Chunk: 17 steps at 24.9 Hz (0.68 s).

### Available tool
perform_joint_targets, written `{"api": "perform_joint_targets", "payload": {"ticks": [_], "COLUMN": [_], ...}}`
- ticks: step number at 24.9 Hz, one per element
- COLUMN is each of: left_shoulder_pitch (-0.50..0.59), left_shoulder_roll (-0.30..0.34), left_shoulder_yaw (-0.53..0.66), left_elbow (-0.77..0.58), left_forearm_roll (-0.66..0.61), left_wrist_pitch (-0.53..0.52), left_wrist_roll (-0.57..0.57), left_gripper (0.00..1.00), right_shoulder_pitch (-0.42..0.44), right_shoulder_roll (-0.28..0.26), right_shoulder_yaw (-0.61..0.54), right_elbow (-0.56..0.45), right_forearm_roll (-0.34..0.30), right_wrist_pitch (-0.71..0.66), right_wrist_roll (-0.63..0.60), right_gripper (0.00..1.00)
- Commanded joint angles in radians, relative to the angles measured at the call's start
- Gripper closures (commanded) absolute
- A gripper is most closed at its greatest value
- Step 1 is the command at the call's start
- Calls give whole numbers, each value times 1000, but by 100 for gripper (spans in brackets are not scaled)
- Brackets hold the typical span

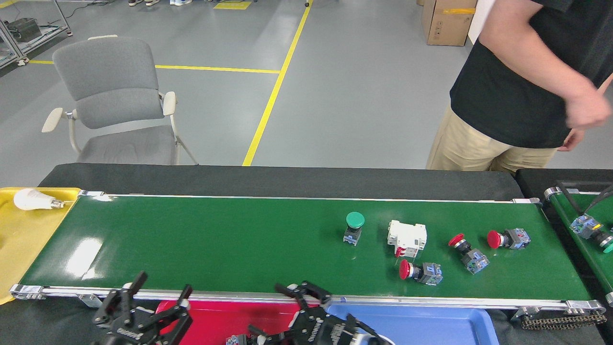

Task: Pick switch part from conveyor to tray

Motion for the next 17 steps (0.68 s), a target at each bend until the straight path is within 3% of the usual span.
{"api": "perform_joint_targets", "payload": {"ticks": [1,3,5,10,17], "left_shoulder_pitch": [-63,-116,-145,-200,-277], "left_shoulder_roll": [-67,-145,-177,-180,-183], "left_shoulder_yaw": [-47,-65,-78,-135,-131], "left_elbow": [38,101,158,296,388], "left_forearm_roll": [-85,-164,-180,-175,-160], "left_wrist_pitch": [41,41,46,120,127], "left_wrist_roll": [-13,-25,-36,-36,-36], "left_gripper": [0,0,0,0,0], "right_shoulder_pitch": [56,89,89,11,-151], "right_shoulder_roll": [2,-19,-45,-56,-93], "right_shoulder_yaw": [-70,-116,-125,-111,67], "right_elbow": [-42,-42,-40,-25,78], "right_forearm_roll": [-3,-3,-4,10,31], "right_wrist_pitch": [180,245,261,258,255], "right_wrist_roll": [-91,-131,-131,-109,-25], "right_gripper": [1,1,1,1,1]}}
